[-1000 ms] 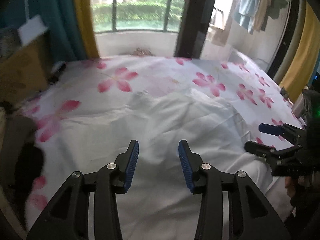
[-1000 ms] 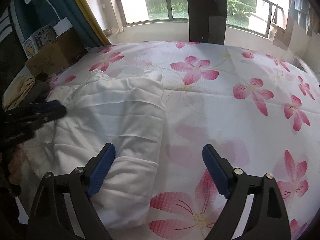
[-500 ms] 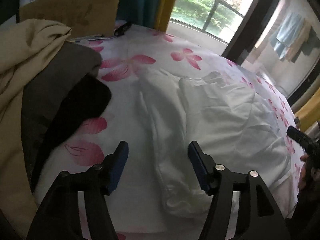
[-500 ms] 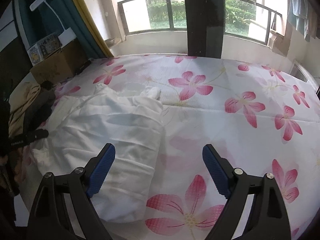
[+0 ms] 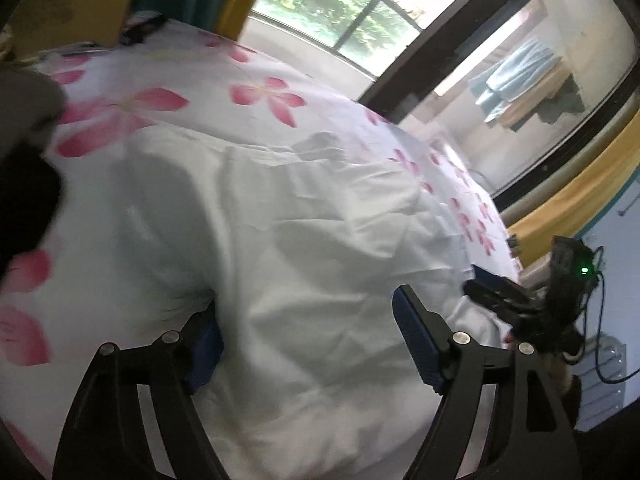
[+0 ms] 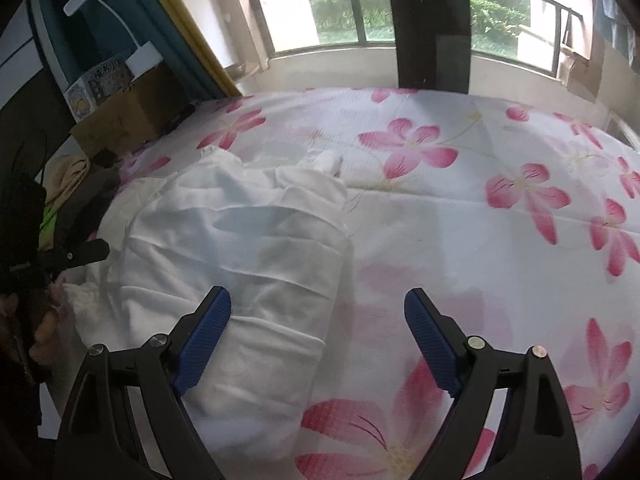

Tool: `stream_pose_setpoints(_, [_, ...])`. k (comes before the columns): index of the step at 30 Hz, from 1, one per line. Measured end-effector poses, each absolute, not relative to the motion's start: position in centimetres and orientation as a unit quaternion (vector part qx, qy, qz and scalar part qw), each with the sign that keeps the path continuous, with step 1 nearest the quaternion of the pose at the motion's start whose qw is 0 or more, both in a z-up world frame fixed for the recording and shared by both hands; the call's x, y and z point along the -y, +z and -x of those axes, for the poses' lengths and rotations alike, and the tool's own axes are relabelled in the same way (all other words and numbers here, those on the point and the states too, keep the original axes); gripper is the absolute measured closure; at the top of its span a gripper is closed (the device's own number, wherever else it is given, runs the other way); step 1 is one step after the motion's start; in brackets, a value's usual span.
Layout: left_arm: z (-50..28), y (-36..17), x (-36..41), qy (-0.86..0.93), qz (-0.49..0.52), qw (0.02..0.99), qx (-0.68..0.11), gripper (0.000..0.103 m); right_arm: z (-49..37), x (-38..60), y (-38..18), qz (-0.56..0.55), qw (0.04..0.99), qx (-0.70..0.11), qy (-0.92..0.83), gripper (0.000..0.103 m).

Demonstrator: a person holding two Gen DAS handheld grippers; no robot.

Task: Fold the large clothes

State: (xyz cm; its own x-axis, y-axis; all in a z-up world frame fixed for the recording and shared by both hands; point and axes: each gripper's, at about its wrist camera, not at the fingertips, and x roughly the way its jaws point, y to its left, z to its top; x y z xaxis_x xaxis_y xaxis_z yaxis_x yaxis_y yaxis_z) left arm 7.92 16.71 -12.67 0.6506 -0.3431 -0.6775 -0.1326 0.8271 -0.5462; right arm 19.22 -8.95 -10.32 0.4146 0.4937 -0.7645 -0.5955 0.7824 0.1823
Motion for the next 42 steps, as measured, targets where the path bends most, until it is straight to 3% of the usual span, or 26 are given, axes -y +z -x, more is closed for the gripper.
stream_pose_setpoints(14, [-12.0, -11.8, -12.2, -0.08, 0.243, 0.868, -0.426, 0.019, -20.1, 7.7, -12.0, 0.053, 0.826, -0.442, 0.347, 0.018])
stream_pose_setpoints(23, [-13.2, -12.3, -10.8, -0.054, 0.169, 0.882, -0.437, 0.02, -20.4, 6.5, -12.1, 0.031, 0.82, -0.438, 0.367, 0.031])
stream_pose_setpoints(26, [-13.1, -12.3, -10.8, -0.065, 0.162, 0.884, -0.434, 0.032, -20.4, 6.4, -12.1, 0.031, 0.821, -0.435, 0.367, 0.034])
stream_pose_setpoints(28, [-13.2, -12.4, -10.8, -0.078, 0.173, 0.882, -0.431, 0.049, -20.3, 6.5, -12.1, 0.024, 0.821, -0.435, 0.368, 0.043])
stream_pose_setpoints(31, [-13.0, -12.2, -10.2, -0.081, 0.164, 0.887, -0.423, 0.062, -20.4, 6.5, -12.1, 0.014, 0.819, -0.436, 0.372, 0.055])
stream_pose_setpoints(37, [-12.5, -11.1, -9.8, -0.07, 0.148, 0.899, -0.406, 0.077, -19.9, 6.3, -10.7, 0.013, 0.826, -0.42, 0.377, 0.075])
stream_pose_setpoints(42, [-11.5, -9.9, -10.1, -0.066, 0.146, 0.908, -0.387, 0.083, -19.0, 5.8, -9.0, 0.026, 0.834, -0.398, 0.38, 0.079])
